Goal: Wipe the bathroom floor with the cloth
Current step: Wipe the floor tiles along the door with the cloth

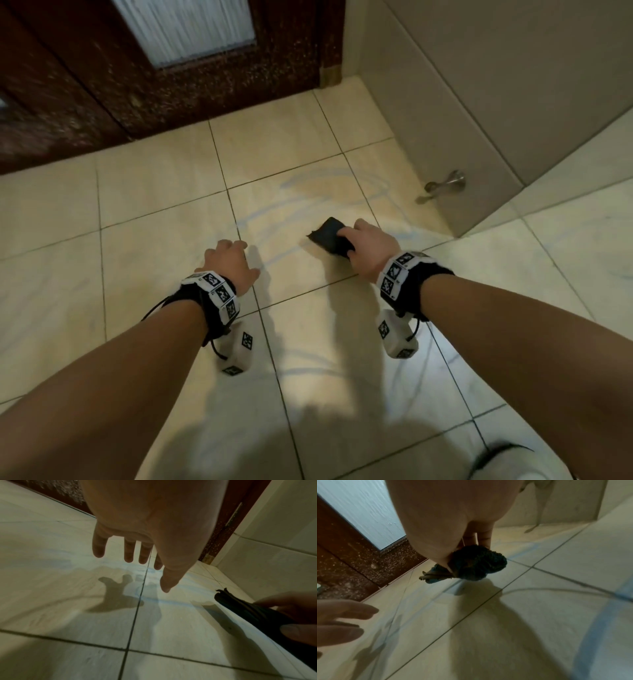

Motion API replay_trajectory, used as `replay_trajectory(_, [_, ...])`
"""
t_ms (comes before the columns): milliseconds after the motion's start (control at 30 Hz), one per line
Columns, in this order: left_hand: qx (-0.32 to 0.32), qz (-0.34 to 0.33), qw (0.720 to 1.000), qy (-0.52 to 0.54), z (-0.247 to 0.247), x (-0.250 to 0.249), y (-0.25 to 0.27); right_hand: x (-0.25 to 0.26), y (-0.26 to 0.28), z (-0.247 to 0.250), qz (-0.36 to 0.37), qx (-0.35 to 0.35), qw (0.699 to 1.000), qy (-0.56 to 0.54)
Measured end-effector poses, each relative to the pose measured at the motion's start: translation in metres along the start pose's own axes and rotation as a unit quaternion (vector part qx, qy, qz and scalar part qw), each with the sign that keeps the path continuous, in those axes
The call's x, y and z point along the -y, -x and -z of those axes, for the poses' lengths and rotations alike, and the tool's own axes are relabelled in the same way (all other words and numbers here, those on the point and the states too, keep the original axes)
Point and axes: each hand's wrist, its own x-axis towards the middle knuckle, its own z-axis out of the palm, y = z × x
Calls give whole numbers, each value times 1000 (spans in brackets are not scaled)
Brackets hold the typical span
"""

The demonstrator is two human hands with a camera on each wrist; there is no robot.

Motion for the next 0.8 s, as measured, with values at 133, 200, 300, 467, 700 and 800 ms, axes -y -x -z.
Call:
replay_trajectory(133, [5, 0, 1000, 3, -10, 2, -1, -3, 1, -7, -14, -17, 999, -30])
replay_trajectory(200, [5, -6, 1000, 0, -14, 1, -3, -20, 0, -5, -55, -46, 995, -68])
replay_trajectory(300, [8, -12, 1000, 5, -16, -1, -6, -60, 2, 3, -143, -86, 979, -118])
replay_trajectory(467, [7, -17, 1000, 3, -20, -6, -11, -111, 15, 5, -237, -103, 961, -100])
replay_trajectory(700, [14, -3, 1000, -5, -27, 6, -19, -123, 7, 0, -255, -139, 953, -87])
replay_trajectory(800, [12, 8, 1000, -12, -29, 12, -21, -119, -4, -1, -255, -140, 954, -71])
